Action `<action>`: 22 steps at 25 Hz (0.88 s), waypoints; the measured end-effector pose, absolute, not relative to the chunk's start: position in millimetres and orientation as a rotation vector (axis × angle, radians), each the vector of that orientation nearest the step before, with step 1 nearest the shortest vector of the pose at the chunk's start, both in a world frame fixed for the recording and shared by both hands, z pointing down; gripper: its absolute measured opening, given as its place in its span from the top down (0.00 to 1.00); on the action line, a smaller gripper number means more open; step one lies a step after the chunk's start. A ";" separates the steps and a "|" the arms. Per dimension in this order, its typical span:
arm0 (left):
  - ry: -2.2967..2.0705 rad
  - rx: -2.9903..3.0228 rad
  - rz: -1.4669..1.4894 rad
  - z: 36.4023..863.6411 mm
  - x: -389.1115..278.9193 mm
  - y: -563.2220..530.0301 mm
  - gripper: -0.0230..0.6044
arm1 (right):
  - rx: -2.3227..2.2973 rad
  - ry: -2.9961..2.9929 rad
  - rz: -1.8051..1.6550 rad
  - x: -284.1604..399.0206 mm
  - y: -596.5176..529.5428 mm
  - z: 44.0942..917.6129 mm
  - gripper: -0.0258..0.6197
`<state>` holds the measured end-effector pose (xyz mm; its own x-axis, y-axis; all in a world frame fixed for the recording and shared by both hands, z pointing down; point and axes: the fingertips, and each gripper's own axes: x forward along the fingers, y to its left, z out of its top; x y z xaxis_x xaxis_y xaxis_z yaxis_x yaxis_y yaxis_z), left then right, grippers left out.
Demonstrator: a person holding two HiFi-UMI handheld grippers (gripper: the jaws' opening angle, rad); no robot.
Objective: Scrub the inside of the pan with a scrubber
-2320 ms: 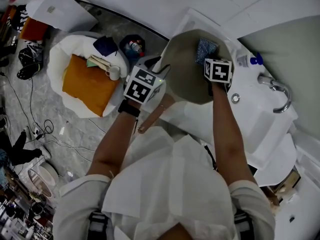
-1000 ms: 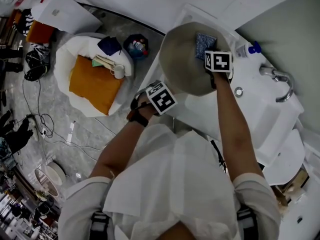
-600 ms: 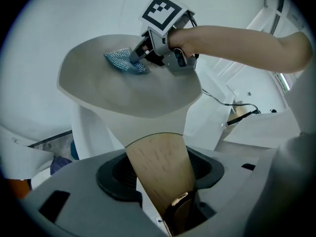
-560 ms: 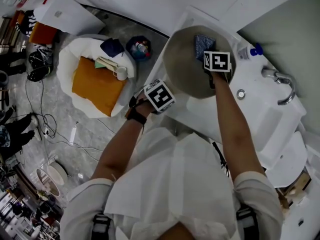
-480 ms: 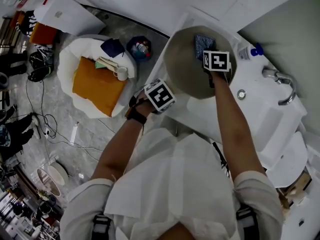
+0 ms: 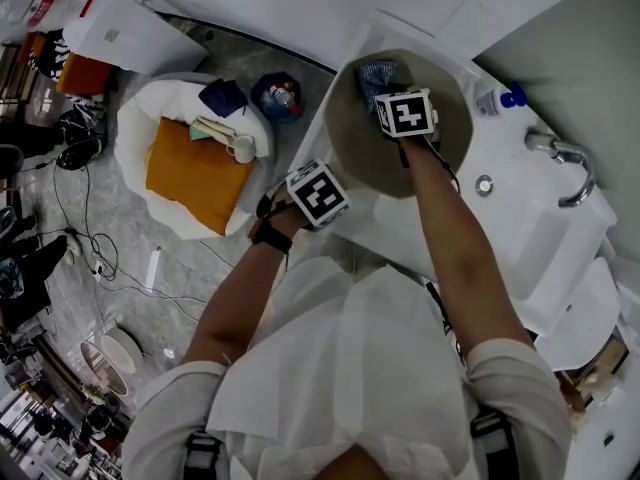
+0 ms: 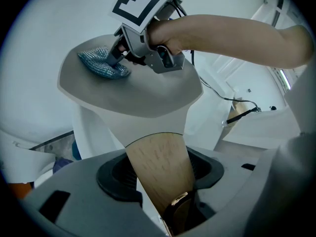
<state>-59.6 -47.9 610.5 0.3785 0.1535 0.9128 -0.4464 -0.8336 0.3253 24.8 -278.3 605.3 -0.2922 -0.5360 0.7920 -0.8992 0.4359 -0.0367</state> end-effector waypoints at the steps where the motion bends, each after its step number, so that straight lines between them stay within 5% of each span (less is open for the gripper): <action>1: -0.250 2.107 1.477 610.5 -59.5 -47.3 0.54 | 1.188 -1.983 0.637 17.9 -276.3 604.2 0.91; 22: -0.253 2.114 1.475 610.9 -60.0 -48.1 0.54 | 0.641 -2.156 0.644 -50.5 -182.2 596.5 0.91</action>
<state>-60.0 -48.1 610.9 0.3819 0.1503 0.9119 -0.4461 -0.8342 0.3243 -50.5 -182.2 596.5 -0.5684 -0.2305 0.7898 -0.6260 0.7441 -0.2333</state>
